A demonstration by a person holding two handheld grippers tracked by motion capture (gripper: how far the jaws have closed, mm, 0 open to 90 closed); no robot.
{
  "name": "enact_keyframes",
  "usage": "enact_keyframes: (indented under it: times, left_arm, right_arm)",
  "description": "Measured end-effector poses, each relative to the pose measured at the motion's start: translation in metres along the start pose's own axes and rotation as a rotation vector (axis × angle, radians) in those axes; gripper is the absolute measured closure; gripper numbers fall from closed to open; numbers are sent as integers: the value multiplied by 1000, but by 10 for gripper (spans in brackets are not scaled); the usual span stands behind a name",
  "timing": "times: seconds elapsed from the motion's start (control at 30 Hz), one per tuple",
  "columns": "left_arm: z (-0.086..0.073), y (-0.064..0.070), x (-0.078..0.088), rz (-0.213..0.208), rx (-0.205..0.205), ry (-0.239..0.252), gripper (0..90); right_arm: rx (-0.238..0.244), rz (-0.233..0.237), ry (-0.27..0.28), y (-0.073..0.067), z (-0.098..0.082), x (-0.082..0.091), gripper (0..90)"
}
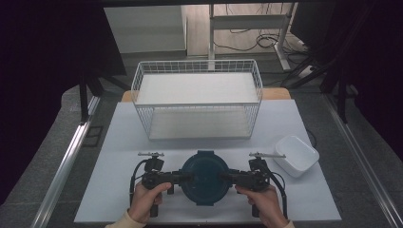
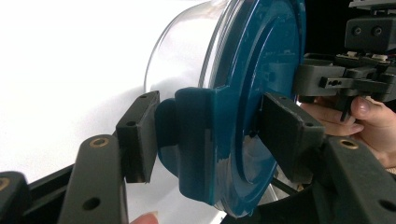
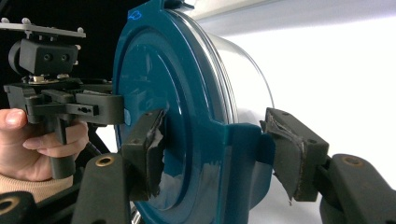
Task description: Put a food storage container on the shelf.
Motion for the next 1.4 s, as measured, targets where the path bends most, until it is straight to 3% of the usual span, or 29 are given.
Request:
enact_keyframes:
  times: [0.37,0.7,1.13,1.4]
  left_arm:
    - [7,4,7,-12,-29,12,402]
    - [18,3,9,-16,-24,24,401]
    - [54,21,28,8,-92,49,402]
    - [74,28,37,6,-97,53,401]
  right_arm:
    - [53,-15,10,-11,9,5,392]
    - [84,-23,8,-14,24,2,389]
    - [124,-10,42,-31,57,9,388]
    - [146,-12,47,-42,81,13,388]
Point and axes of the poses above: each handheld gripper's, and its own axes: x roughly backward along the jaws, z roughly out of its top, y roughly to its right, the point moved 7 cm from there along -x, roughly forward along the jaws, and after that the axes turned 7 degrees about -z, right-handed, at the moved point
